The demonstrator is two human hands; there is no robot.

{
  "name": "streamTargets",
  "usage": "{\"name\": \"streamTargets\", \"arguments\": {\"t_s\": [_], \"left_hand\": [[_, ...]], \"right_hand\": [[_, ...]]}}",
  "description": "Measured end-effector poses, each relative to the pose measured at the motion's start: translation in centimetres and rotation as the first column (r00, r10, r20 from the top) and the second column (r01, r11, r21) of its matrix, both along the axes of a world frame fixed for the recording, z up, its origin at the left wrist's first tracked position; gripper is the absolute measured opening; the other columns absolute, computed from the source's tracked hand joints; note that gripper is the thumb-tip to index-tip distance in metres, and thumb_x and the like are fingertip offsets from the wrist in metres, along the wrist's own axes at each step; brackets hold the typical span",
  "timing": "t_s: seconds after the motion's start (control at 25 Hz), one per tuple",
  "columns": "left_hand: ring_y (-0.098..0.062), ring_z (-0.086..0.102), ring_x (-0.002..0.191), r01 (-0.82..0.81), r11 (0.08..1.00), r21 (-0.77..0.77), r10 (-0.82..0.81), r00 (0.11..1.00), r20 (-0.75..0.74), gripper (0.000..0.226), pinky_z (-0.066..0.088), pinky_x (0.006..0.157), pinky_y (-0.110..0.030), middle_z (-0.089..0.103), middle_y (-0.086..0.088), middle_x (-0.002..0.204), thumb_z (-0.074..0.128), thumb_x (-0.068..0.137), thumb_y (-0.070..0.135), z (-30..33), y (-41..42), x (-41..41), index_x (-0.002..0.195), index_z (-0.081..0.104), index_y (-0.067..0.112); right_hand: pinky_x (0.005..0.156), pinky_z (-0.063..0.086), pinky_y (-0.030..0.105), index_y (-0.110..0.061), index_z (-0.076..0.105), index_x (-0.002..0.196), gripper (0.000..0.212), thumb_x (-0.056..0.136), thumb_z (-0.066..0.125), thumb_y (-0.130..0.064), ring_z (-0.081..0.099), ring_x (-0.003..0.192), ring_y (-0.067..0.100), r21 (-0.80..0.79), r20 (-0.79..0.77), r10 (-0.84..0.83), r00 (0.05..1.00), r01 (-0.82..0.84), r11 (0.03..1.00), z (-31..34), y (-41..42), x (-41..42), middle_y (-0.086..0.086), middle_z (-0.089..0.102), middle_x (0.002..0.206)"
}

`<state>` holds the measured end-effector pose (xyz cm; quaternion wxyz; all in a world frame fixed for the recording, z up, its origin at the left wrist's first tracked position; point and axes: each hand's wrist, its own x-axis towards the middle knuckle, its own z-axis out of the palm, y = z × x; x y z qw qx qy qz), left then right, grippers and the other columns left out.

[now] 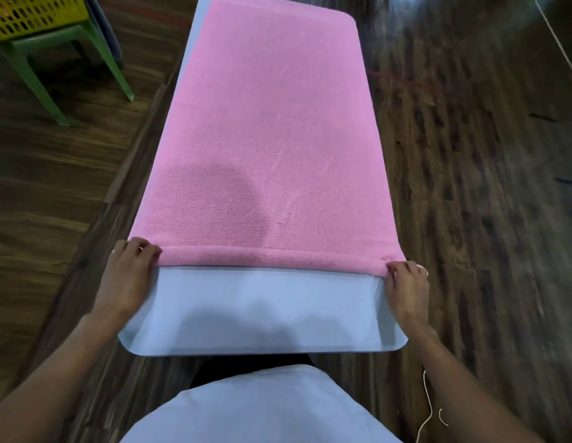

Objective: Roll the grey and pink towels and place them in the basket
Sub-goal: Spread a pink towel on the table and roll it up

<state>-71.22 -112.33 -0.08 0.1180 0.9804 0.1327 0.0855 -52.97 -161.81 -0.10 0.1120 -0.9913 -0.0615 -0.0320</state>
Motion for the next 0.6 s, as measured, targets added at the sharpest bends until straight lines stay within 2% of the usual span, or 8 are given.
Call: {"name": "streamTargets", "arguments": {"t_s": [0.08,0.16,0.32,0.4,0.52,0.6], "left_hand": [[-0.041,0.044,0.11,-0.055,0.999,-0.003,0.054,0.998,-0.025,0.031,0.044,0.092,-0.054,0.053,-0.024,0.119,0.05,0.09,0.002,-0.8,-1.8,-1.7,0.12,0.058,-0.004],[-0.036,0.04,0.121,-0.105,0.992,-0.076,0.099,0.992,-0.08,0.035,0.044,0.097,-0.055,0.049,-0.021,0.129,0.053,0.093,0.001,-0.9,-2.3,-1.3,0.128,0.052,-0.002],[-0.037,0.047,0.114,-0.145,0.979,-0.143,0.128,0.984,-0.126,0.03,0.049,0.085,-0.058,0.056,-0.019,0.121,0.055,0.089,0.0,0.2,-1.4,1.2,0.119,0.058,-0.001],[-0.038,0.05,0.113,-0.143,0.979,-0.148,0.122,0.982,-0.146,0.031,0.049,0.084,-0.058,0.058,-0.019,0.12,0.055,0.088,-0.002,0.6,-1.2,0.9,0.119,0.059,0.0],[-0.037,0.053,0.106,-0.09,0.986,-0.14,0.061,0.978,-0.199,0.035,0.05,0.082,-0.053,0.061,-0.017,0.116,0.057,0.083,-0.006,0.8,-0.7,-0.8,0.117,0.062,0.002],[-0.036,0.057,0.099,-0.009,0.988,-0.156,-0.03,0.97,-0.242,0.035,0.05,0.081,-0.049,0.065,-0.015,0.11,0.06,0.08,-0.005,1.4,0.1,-1.3,0.113,0.066,0.004]], "right_hand": [[0.09,0.051,0.047,-0.005,0.065,0.11,0.026,0.084,0.068,-0.005,0.057,0.108,0.036,0.038,-0.003,0.019,1.0,-0.019,0.999,-0.4,-0.1,-1.2,0.014,0.065,0.115],[0.09,0.05,0.047,-0.005,0.063,0.113,0.029,0.085,0.065,-0.001,0.054,0.11,0.035,0.066,-0.041,0.039,0.998,-0.036,0.997,-0.4,0.0,-0.4,0.013,0.063,0.119],[0.084,0.049,0.048,-0.005,0.065,0.112,0.025,0.089,0.058,0.0,0.052,0.11,0.036,0.065,-0.139,0.029,0.99,-0.02,0.998,0.1,0.5,2.3,0.014,0.062,0.116],[0.086,0.052,0.048,-0.006,0.066,0.114,0.023,0.093,0.056,-0.005,0.054,0.109,0.034,0.062,-0.145,0.042,0.989,-0.033,0.997,0.0,-0.1,2.1,0.013,0.064,0.117],[0.089,0.053,0.047,-0.012,0.066,0.114,0.023,0.095,0.054,-0.01,0.057,0.104,0.026,0.053,-0.182,0.139,0.973,-0.132,0.99,-0.4,-2.3,1.0,0.008,0.067,0.115],[0.091,0.053,0.044,-0.012,0.066,0.116,0.024,0.095,0.055,-0.009,0.06,0.102,0.025,0.043,-0.271,0.223,0.936,-0.219,0.975,0.0,-3.6,1.1,0.007,0.068,0.115]]}}
